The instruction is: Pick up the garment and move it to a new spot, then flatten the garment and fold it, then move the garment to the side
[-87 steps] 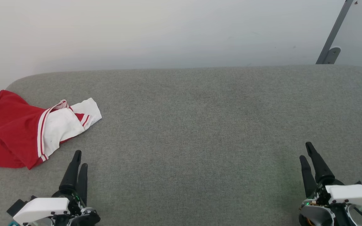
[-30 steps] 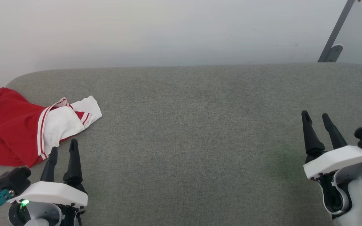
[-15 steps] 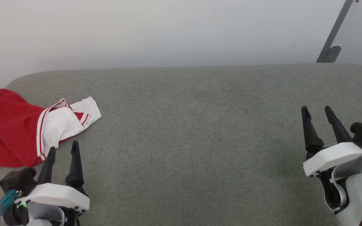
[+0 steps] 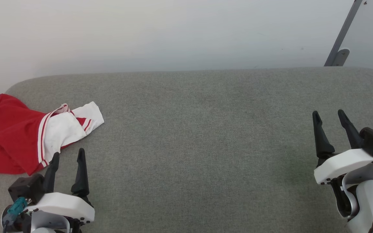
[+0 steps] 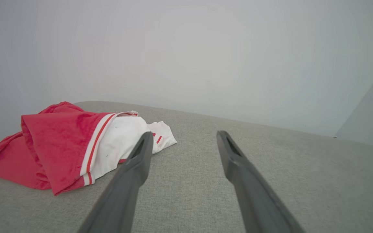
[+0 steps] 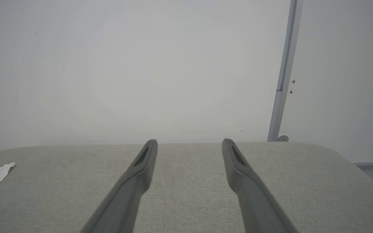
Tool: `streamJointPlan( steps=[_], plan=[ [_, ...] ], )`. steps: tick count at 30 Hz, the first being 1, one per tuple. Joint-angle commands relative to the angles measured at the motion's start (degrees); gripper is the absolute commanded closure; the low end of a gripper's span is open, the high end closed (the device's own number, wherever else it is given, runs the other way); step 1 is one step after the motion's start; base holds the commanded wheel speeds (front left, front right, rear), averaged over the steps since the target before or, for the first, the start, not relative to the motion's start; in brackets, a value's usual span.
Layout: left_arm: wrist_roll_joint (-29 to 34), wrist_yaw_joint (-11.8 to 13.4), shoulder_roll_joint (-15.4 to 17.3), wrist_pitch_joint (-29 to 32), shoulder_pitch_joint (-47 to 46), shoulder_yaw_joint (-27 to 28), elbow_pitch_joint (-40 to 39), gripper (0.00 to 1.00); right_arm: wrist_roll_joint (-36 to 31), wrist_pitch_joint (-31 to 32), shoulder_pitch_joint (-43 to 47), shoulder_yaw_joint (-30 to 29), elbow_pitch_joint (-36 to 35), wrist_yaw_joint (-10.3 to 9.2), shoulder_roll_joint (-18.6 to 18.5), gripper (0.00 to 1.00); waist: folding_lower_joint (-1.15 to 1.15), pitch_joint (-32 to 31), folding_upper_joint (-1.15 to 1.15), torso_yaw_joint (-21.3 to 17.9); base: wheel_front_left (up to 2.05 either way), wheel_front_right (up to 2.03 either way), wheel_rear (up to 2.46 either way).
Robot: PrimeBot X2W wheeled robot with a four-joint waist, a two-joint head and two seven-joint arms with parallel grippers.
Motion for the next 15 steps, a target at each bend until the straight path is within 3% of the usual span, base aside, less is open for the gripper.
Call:
streamJointPlan(
  steps=[1, 15],
  plan=[
    [1.66, -0.28, 0.22, -0.56, -0.18, 0.2, 0.05, 0.0, -1.27, -0.61, -0.07, -0.03, 0.11, 0.1, -0.3, 0.0, 0.0, -0.02, 0.0, 0.01, 0.0, 0.0, 0.0],
    [5.79, -1.55, -0.73, -2.29, -0.61, 2.14, 3.21, 0.0, -4.3, -2.32, -0.36, 0.67, 1.13, 0.1, -1.0, 0.0, 0.0, -0.06, 0.0, 0.05, 0.0, 0.0, 0.0]
  ],
)
